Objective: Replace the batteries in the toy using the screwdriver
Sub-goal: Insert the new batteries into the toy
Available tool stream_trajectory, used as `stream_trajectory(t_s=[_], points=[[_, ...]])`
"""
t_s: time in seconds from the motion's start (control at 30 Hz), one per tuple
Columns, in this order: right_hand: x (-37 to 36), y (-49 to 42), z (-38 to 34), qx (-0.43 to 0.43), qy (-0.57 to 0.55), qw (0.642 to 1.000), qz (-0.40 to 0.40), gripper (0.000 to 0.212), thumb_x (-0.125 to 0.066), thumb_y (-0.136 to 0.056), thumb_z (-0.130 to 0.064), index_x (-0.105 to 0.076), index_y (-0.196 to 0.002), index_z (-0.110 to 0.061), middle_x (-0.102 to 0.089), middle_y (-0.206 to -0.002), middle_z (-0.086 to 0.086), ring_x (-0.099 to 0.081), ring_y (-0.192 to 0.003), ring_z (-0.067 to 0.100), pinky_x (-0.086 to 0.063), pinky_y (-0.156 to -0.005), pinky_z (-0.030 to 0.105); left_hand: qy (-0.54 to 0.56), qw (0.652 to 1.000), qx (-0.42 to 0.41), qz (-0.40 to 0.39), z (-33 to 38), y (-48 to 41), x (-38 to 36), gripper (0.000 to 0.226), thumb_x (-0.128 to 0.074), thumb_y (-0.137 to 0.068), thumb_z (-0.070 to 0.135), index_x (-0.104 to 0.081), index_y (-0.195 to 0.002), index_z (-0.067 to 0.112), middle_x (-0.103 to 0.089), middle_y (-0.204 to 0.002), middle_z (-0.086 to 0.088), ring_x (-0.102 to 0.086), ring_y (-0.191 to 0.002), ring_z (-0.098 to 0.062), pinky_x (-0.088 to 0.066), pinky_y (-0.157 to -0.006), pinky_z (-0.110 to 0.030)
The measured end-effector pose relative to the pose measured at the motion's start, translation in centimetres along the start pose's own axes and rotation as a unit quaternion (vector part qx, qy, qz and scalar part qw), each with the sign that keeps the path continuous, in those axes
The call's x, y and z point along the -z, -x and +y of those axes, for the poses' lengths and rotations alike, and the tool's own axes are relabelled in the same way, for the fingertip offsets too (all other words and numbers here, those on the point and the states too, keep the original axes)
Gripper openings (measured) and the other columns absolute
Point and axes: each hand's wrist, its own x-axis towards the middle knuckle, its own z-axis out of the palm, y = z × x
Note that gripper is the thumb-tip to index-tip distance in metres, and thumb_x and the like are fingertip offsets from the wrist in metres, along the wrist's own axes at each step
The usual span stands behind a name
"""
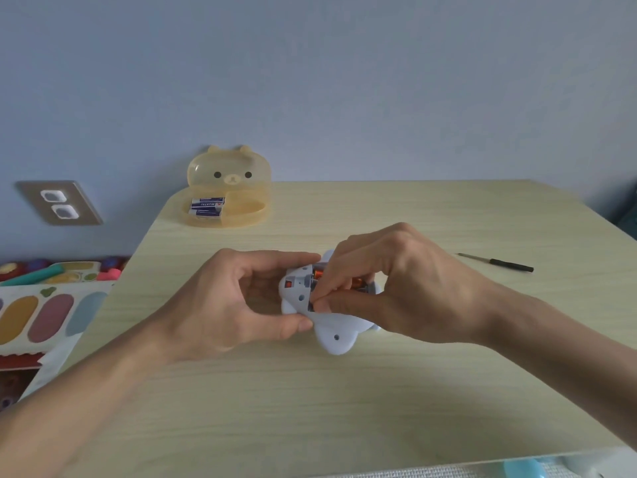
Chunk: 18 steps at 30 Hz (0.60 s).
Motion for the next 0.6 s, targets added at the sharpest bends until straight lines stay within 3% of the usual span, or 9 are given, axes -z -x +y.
stream_trajectory(t_s=[0.23, 0.47, 0.6], points=[[-0.5, 0.2, 0.4, 0.044, 0.067, 0.997, 0.012, 0.009, -0.076, -0.090, -0.013, -0.084, -0.087, -0.015, -0.074, -0.076, 0.006, -0.062, -0.070, 0.020, -0.049, -0.063, 0.036, -0.001, 1.000, 0.001, 0.007, 0.0, 0.1, -0.1, 0.067, -0.092, -0.061, 0.017, -0.073, -0.124, 0.031, -0.083, -0.113, 0.016, -0.079, -0.105, -0.003, -0.058, -0.087, -0.013], [1.6, 1.9, 0.7, -0.021, 0.055, 0.995, 0.080, 0.014, -0.083, -0.088, -0.020, -0.084, -0.102, -0.023, -0.079, -0.095, -0.008, -0.070, -0.081, 0.011, -0.055, -0.072, 0.026, 0.027, 1.000, -0.004, 0.003, -0.4, 0.1, -0.2, 0.067, -0.090, -0.062, 0.009, -0.072, -0.124, 0.027, -0.084, -0.113, 0.010, -0.080, -0.104, -0.009, -0.062, -0.084, -0.018], [5.6, 4.6, 2.1, -0.118, 0.087, 0.984, 0.104, 0.024, -0.080, -0.079, -0.047, -0.081, -0.101, -0.038, -0.076, -0.090, -0.019, -0.065, -0.084, 0.008, -0.051, -0.070, 0.017, 0.033, 0.999, -0.007, 0.000, -0.7, 0.0, -0.1, 0.071, -0.090, -0.062, 0.008, -0.071, -0.129, 0.023, -0.083, -0.116, 0.007, -0.080, -0.106, -0.013, -0.063, -0.086, -0.021]])
